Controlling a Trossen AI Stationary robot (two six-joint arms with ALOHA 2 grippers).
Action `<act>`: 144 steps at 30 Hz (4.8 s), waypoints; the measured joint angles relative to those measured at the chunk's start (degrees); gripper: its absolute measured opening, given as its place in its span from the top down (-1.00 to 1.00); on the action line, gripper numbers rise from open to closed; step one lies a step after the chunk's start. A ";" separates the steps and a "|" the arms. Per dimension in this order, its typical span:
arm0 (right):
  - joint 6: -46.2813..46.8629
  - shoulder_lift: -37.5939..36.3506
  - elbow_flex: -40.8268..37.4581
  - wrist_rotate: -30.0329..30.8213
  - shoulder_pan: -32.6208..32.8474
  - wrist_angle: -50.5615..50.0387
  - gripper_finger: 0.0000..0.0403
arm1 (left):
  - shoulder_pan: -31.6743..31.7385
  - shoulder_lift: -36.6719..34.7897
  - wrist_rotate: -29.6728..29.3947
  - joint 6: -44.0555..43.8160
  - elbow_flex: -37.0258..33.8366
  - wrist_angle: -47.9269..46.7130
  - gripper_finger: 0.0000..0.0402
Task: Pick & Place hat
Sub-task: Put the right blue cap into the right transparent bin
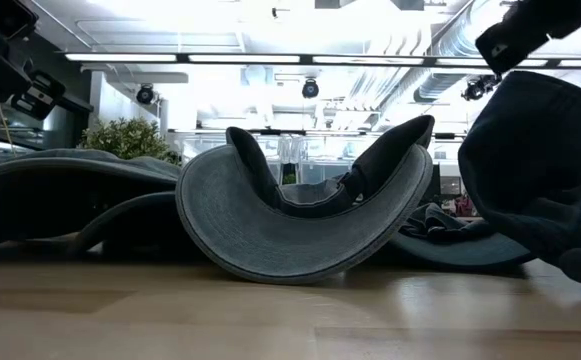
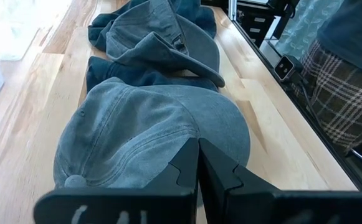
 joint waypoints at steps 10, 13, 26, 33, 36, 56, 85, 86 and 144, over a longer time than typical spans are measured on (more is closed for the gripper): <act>-11.71 11.31 9.46 -1.55 0.00 -11.51 0.78 | 0.00 0.00 0.00 0.00 0.00 0.03 1.00; -11.63 14.09 10.70 -1.07 0.02 -13.09 0.59 | 0.00 0.00 0.00 0.00 0.00 0.03 1.00; 2.11 22.06 10.86 0.88 10.51 -13.70 -0.15 | 0.00 0.00 0.00 0.00 0.00 0.03 1.00; 11.37 25.49 10.86 8.50 18.68 -13.61 -0.39 | 0.00 0.00 0.00 0.01 0.00 0.03 1.00; 12.62 27.37 10.86 9.55 21.73 -13.51 -0.45 | 0.00 0.00 0.00 0.01 0.00 0.03 1.00; 14.85 38.86 10.87 22.59 34.42 -6.36 -0.47 | 0.00 0.00 0.00 -0.01 0.00 0.03 1.00; 30.67 46.20 8.37 21.31 35.74 -0.03 -0.69 | 0.00 0.00 0.00 -0.01 0.00 0.03 1.00; 31.81 46.20 8.37 20.74 35.74 0.14 -0.71 | 0.00 0.00 0.00 0.01 0.00 0.03 1.00; 41.17 53.22 8.34 19.24 37.24 5.26 -0.36 | 0.00 -0.02 0.00 0.01 0.00 0.03 1.00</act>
